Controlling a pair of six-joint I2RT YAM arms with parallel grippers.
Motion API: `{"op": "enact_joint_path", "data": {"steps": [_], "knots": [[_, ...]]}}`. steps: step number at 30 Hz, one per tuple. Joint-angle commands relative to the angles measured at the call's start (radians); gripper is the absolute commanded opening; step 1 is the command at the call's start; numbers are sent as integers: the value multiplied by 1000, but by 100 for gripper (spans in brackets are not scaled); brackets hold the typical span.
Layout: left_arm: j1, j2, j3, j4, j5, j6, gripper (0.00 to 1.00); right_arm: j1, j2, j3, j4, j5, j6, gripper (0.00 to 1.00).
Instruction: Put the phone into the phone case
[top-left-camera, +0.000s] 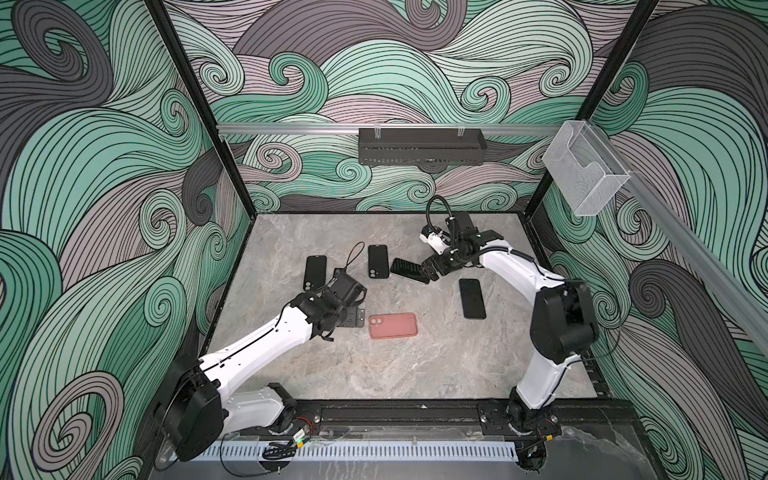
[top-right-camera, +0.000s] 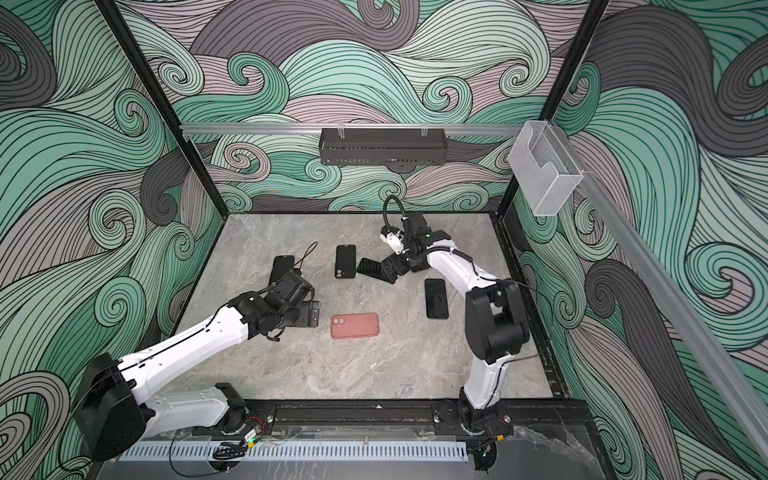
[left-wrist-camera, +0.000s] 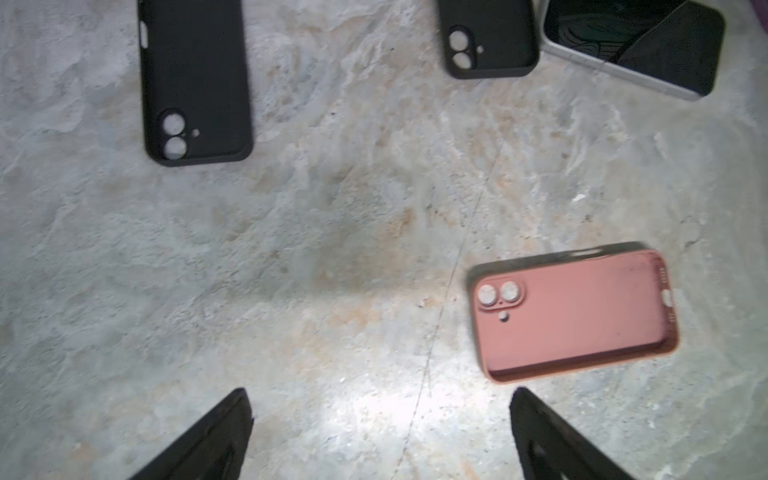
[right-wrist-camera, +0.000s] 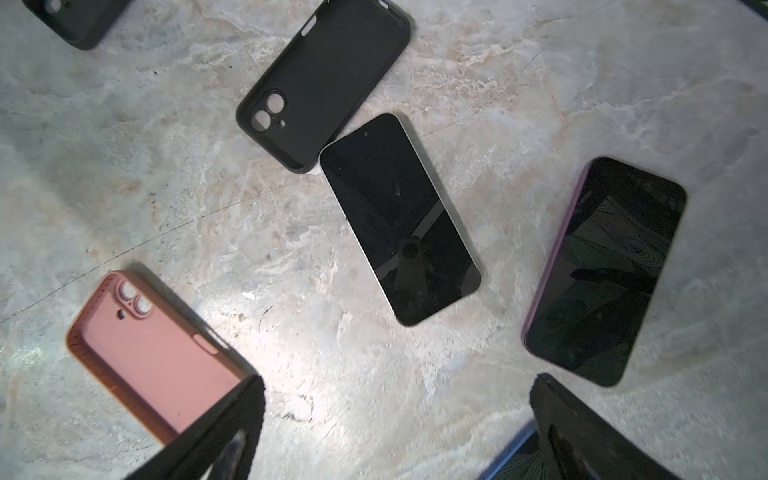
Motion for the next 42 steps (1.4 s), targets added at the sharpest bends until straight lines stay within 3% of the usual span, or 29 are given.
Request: {"op": "enact_joint_path", "data": {"steps": [1,8,16,29,42], "knots": [[10,-103,-41,-34,-44,15,99,24,93,87,-104,-11,-88,99],[11,-352,-186,7,-32,-32,99,66,264,242,-161,47,-140,99],[11,-528,-221,-59,-47,-56,99,79,403,399,-229,93,-182,99],[11,-558,-218,-62,-42,-58,98,86,511,514,-311,78,-195,99],[11,-553,-217,-56,-73,-61,99,127,549,526,-332,185,-162,90]]}}
